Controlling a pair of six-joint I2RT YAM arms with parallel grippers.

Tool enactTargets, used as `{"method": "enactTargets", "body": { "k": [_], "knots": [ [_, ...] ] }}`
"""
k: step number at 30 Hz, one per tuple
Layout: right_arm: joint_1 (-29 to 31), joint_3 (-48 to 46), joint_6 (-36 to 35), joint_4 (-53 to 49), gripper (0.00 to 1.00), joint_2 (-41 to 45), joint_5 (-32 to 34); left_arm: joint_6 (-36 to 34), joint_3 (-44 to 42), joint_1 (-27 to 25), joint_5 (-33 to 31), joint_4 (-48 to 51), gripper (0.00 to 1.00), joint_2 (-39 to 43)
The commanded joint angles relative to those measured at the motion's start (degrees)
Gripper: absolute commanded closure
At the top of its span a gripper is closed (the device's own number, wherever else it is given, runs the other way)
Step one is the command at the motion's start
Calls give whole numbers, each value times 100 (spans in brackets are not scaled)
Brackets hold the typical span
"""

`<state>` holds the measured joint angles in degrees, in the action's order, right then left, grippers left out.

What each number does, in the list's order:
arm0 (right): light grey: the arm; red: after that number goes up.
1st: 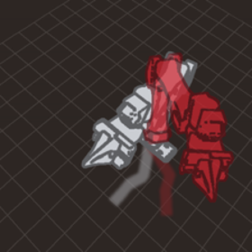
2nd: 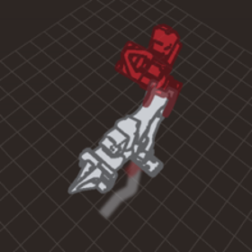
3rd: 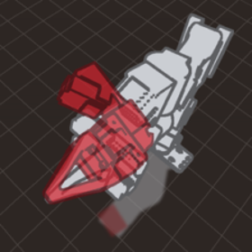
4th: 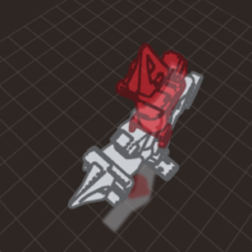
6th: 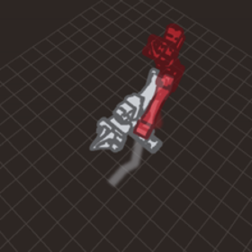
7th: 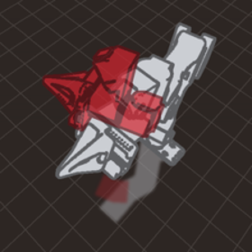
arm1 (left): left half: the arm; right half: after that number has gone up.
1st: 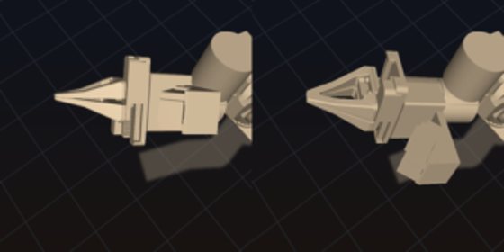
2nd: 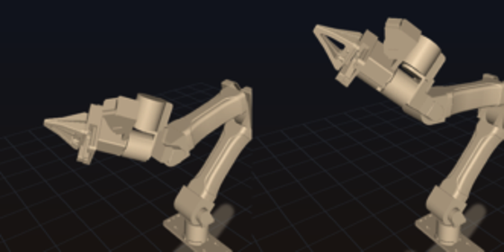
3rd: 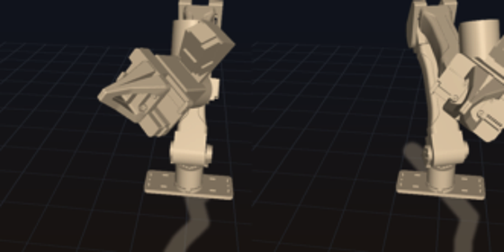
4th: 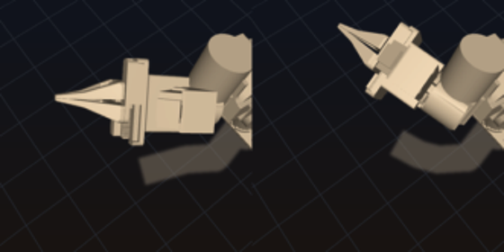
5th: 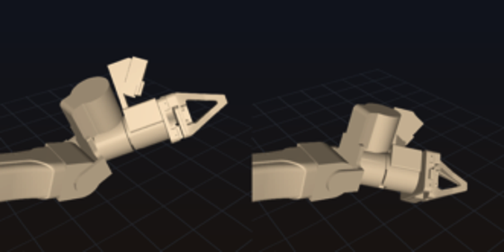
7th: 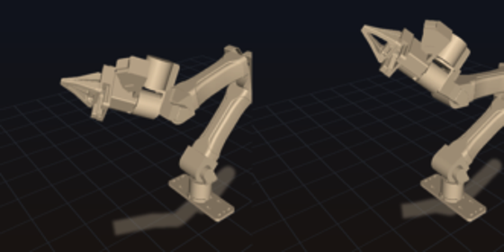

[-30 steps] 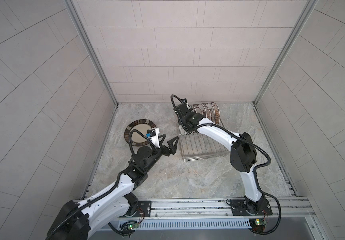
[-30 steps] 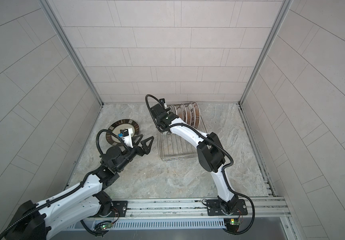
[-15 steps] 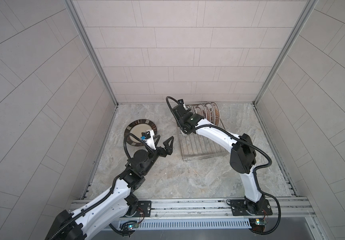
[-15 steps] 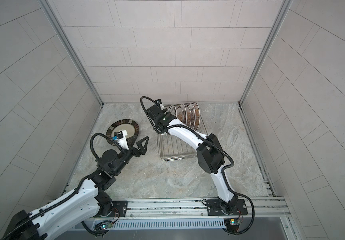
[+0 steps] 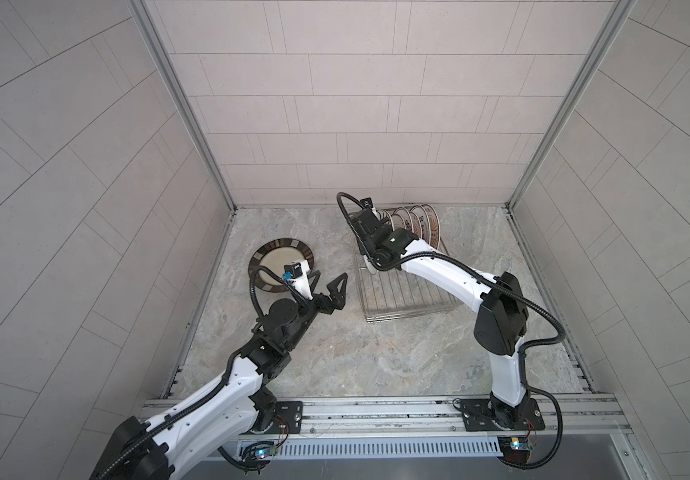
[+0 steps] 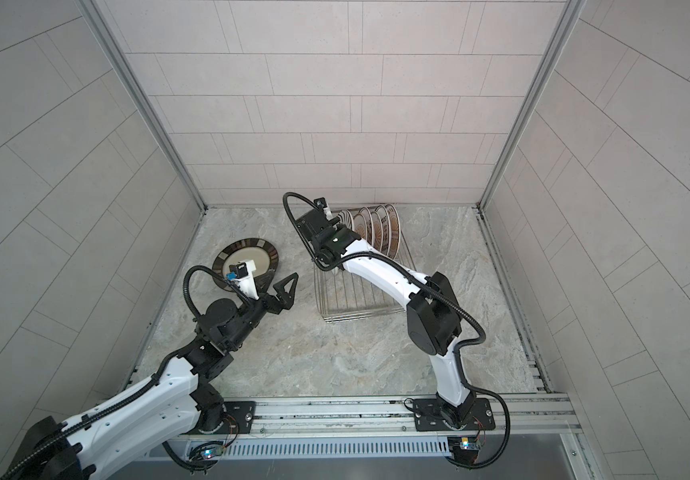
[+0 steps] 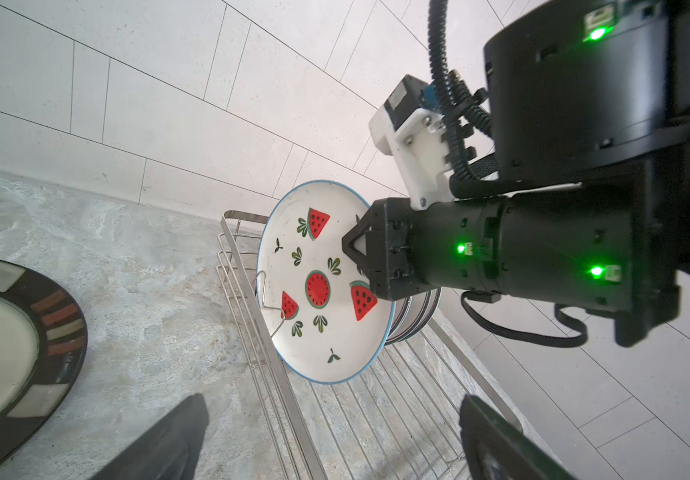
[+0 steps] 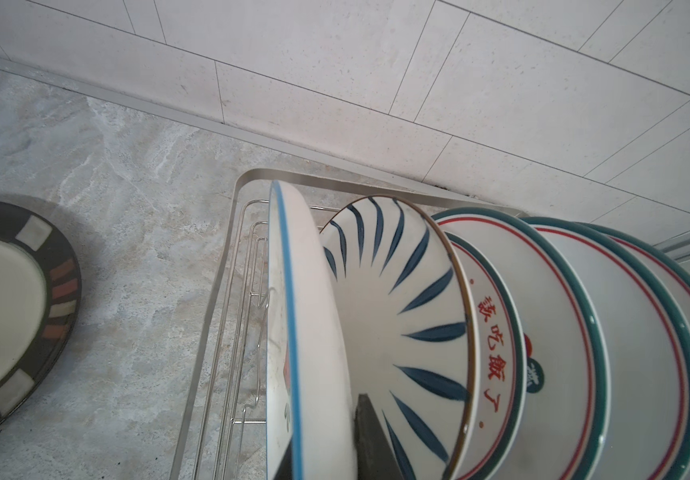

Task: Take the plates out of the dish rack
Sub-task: 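Grip the watermelon plate rim with the right gripper, then lift the watermelon plate out of the rack toward the left gripper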

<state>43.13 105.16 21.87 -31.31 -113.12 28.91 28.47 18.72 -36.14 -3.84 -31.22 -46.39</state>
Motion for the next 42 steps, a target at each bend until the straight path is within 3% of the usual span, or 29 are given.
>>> {"method": "enactTargets", "body": {
  "k": [1, 24, 29, 33, 42],
  "knots": [
    [55, -56, -60, 440, 90, 692, 37, 5, -78, -16, -78, -207, 0, -31],
    [-561, -2281, 612, 1824, 92, 2536, -2541, -82, -158, -59, 52, -332, 0, -130],
    [-937, -2772, 984, 2328, 92, 2824, -3530, 2, -133, -60, 552, -402, 0, -258],
    [-1052, -3019, 1060, 2504, 92, 3013, -3800, 108, -62, -60, 1053, -521, 0, -403],
    [-1638, -3936, 1673, 3414, 93, 3480, -5010, 433, -158, -51, 1199, -961, 0, -583]
  ]
}}
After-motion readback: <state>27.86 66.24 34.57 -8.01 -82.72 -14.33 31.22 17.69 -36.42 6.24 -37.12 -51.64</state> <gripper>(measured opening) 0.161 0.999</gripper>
